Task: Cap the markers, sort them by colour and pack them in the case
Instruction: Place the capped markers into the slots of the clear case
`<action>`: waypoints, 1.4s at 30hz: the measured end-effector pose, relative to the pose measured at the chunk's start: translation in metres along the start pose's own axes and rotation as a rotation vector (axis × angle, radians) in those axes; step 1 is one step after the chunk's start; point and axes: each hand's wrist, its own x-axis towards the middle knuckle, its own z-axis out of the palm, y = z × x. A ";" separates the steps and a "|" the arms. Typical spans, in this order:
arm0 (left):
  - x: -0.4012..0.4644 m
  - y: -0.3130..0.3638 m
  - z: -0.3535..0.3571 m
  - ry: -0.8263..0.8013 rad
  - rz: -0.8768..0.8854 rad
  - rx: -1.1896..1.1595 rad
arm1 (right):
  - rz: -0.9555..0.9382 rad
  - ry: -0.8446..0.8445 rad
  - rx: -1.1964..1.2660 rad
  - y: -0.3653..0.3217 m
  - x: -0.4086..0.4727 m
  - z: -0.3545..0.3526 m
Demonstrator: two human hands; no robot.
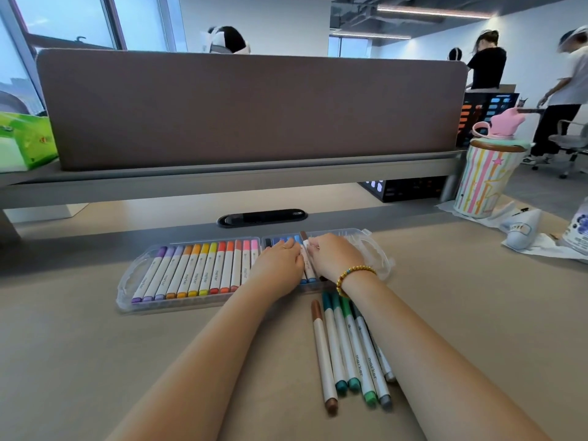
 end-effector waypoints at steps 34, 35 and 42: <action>-0.067 0.043 -0.042 -0.463 -0.010 0.081 | -0.106 -0.363 -0.178 -0.019 -0.087 -0.074; -0.069 0.043 -0.040 -0.454 -0.020 0.090 | -0.118 -0.366 -0.209 -0.022 -0.089 -0.071; -0.074 0.034 -0.037 -0.336 -0.070 0.126 | -0.078 -0.363 -0.346 -0.026 -0.091 -0.054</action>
